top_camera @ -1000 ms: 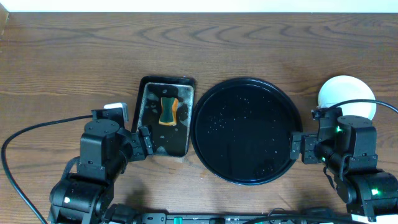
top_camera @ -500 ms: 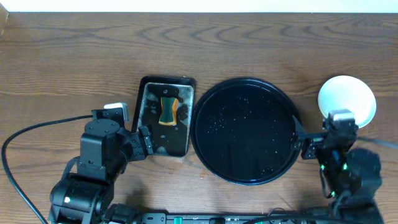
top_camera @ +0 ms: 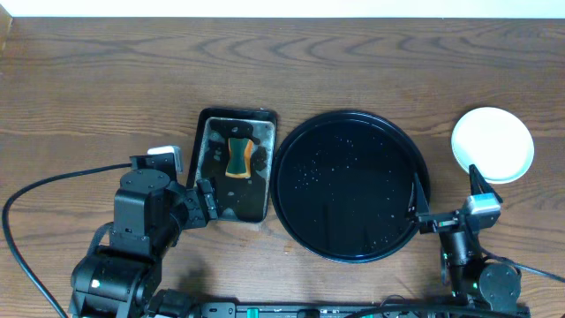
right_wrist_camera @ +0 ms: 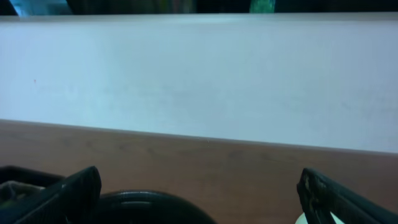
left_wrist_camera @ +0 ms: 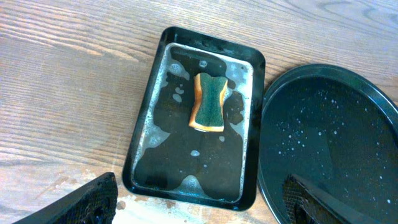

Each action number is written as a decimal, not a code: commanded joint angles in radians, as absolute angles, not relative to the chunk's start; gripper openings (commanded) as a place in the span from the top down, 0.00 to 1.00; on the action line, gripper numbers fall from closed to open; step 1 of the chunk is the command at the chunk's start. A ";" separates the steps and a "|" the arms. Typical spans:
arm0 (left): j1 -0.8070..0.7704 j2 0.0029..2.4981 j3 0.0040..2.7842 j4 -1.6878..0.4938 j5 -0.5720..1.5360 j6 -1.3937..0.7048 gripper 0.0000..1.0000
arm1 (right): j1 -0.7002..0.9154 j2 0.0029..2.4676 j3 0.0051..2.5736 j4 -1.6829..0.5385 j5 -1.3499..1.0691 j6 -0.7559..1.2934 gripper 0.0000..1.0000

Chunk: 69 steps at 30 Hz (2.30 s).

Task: Clean dirty plates on tray and stack at the side

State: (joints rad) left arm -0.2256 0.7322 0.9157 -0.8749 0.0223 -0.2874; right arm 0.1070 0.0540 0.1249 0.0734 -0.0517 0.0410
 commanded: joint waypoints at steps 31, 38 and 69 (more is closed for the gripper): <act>-0.228 0.732 0.911 -0.875 0.011 -0.282 0.14 | 0.091 0.006 0.006 -0.060 -0.049 -0.037 0.01; -0.228 0.732 0.911 -0.875 0.010 -0.282 0.14 | 0.094 0.006 0.005 -0.067 -0.083 -0.089 0.01; -0.228 0.732 0.911 -0.875 0.011 -0.282 0.14 | 0.093 0.006 0.006 -0.068 -0.080 -0.091 0.01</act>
State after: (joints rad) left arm -0.2256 0.7322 0.9157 -0.8745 0.0223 -0.2874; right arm 0.0994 0.0124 0.0063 -0.0639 -0.0715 -0.0780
